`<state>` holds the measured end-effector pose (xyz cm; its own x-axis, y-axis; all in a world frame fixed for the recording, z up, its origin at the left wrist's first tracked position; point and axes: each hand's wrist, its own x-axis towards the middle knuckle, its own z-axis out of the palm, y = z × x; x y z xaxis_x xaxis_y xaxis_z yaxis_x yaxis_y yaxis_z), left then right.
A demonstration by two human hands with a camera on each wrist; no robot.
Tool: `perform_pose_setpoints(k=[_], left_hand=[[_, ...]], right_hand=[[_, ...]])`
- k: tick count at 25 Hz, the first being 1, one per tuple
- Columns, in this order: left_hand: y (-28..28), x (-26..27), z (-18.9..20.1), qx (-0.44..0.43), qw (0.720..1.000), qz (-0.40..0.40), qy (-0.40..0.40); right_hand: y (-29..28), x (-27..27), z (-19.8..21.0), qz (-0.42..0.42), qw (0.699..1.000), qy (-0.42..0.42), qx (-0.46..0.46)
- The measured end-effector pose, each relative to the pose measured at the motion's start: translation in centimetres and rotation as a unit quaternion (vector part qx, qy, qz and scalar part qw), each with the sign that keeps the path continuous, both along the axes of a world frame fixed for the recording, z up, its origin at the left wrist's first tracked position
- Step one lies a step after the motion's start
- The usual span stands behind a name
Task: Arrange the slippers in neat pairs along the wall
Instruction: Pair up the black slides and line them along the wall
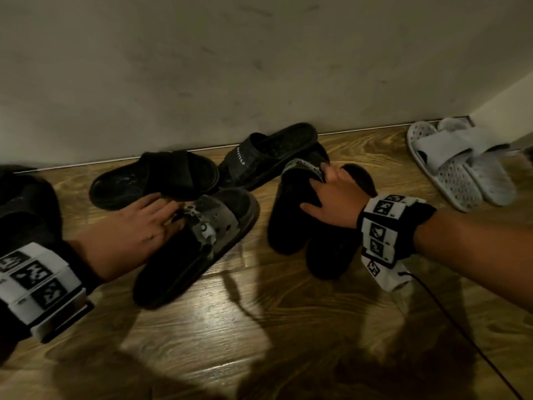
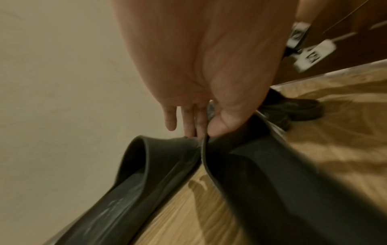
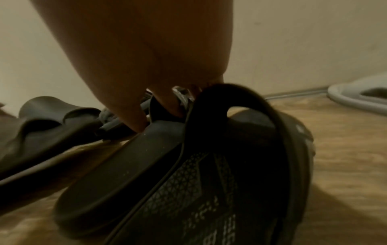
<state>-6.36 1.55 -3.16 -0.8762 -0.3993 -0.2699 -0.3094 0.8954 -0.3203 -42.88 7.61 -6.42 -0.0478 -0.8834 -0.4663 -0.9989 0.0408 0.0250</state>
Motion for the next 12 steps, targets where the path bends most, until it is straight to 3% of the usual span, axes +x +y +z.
perform_pose_setpoints(k=[5, 12], left_hand=[[3.5, -3.2, 1.0, 0.022, 0.999, 0.013, 0.039], [4.3, -5.6, 6.0, 0.003, 0.994, 0.019, 0.107]], right_hand=[[2.0, 0.4, -0.3, -0.001, 0.999, -0.028, -0.022], [7.3, 1.2, 4.5, 0.027, 0.992, -0.123, -0.025]])
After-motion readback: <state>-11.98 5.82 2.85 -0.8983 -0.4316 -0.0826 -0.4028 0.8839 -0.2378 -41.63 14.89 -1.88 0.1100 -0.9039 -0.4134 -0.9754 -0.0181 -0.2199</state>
